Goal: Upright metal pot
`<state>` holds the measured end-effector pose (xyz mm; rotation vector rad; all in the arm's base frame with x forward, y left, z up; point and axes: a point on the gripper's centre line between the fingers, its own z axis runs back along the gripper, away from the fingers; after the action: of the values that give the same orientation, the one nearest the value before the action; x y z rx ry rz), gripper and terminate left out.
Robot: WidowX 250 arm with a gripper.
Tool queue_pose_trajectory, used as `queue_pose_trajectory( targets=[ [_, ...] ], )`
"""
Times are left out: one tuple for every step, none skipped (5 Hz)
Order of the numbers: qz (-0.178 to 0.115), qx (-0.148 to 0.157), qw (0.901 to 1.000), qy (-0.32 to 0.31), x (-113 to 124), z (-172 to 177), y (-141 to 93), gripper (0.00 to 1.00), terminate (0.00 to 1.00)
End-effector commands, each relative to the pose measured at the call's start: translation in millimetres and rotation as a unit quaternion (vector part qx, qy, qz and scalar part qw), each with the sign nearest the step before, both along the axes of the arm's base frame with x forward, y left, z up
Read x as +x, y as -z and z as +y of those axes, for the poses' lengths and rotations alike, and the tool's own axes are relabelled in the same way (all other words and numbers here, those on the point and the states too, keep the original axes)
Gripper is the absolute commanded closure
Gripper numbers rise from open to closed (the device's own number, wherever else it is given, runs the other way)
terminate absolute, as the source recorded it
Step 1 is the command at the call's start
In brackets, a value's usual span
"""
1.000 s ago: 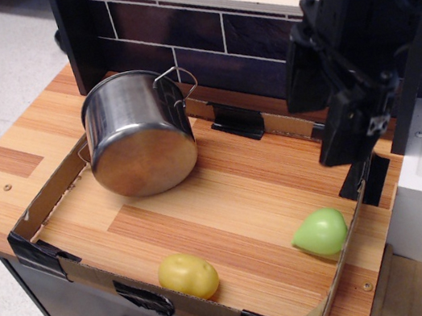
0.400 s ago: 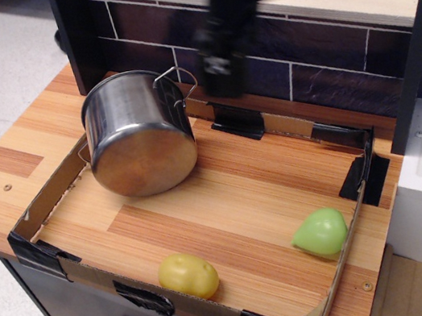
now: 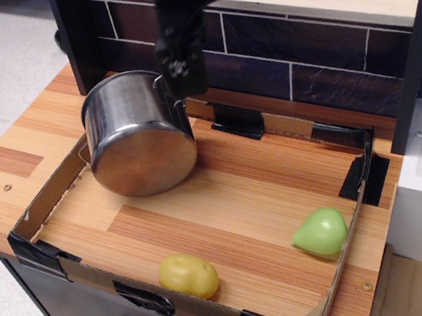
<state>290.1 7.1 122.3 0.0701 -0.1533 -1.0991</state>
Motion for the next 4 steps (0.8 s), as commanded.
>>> queue_pose_trajectory(
  targets=[
    [-0.035, -0.017, 0.9957, -0.084, 8, 30, 9, 0.00, 0.00],
    [-0.042, -0.003, 0.9956, -0.084, 11, 36, 13, 0.00, 0.00],
    [-0.022, 0.003, 0.9957, -0.090, 18, 40, 18, 0.00, 0.00],
    [-0.018, 0.014, 0.9953, -0.094, 21, 40, 26, 0.00, 0.00]
  ],
)
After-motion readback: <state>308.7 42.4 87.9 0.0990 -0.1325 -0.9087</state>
